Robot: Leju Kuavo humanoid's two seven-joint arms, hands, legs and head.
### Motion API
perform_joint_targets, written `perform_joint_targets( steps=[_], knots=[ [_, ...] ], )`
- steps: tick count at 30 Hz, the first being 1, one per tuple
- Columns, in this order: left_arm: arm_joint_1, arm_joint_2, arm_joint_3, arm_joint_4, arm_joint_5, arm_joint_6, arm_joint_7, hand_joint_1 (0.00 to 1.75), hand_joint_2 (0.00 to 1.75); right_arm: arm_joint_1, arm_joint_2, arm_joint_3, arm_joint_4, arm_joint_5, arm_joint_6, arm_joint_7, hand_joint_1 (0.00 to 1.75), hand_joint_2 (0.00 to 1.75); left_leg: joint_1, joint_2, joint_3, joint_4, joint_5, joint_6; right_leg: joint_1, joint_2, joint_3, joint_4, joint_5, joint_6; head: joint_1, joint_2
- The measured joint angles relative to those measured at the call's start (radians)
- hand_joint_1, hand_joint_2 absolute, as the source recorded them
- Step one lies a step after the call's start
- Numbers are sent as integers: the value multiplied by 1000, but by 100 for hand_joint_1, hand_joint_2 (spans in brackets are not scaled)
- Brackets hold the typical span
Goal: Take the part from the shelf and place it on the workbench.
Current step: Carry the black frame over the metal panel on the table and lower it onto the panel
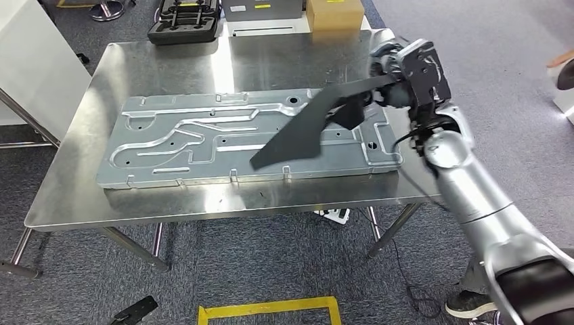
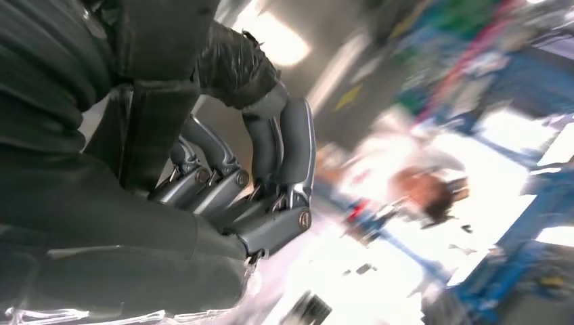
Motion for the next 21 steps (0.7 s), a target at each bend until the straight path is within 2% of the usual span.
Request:
perform_joint_targets(
  steps=[2, 6, 10, 14, 21],
  knots=[
    [0, 0, 0, 0, -7, 0, 10, 0, 175, -4, -16, -2, 21, 16, -1, 5, 171, 175, 0, 0, 0, 0, 0, 0, 0, 0, 1, -1, 0, 2, 0, 0],
    [-2, 1, 0, 0, -49, 2, 100, 0, 175, -11, -123, -8, 176, 263, -5, 123, 171, 175, 0, -1, 0, 0, -1, 7, -1, 0, 2, -6, 3, 12, 0, 0],
    [0, 1, 0, 0, -46, -11, 194, 0, 175, -13, -163, -6, 242, 415, 15, 211, 171, 175, 0, -2, 0, -1, 0, 7, -2, 1, 2, -6, 3, 14, 0, 0],
    [9, 1, 0, 0, -46, -3, 209, 0, 175, -12, -195, -5, 298, 467, 22, 239, 171, 175, 0, -2, 2, -4, 0, 7, -2, 0, 2, -6, 3, 13, 0, 0],
    [16, 1, 0, 0, -49, 16, 197, 0, 175, -5, -228, -5, 351, 482, 20, 241, 171, 175, 0, -2, 5, -9, 1, 7, -1, 2, 2, -6, 3, 13, 0, 0]
  ],
)
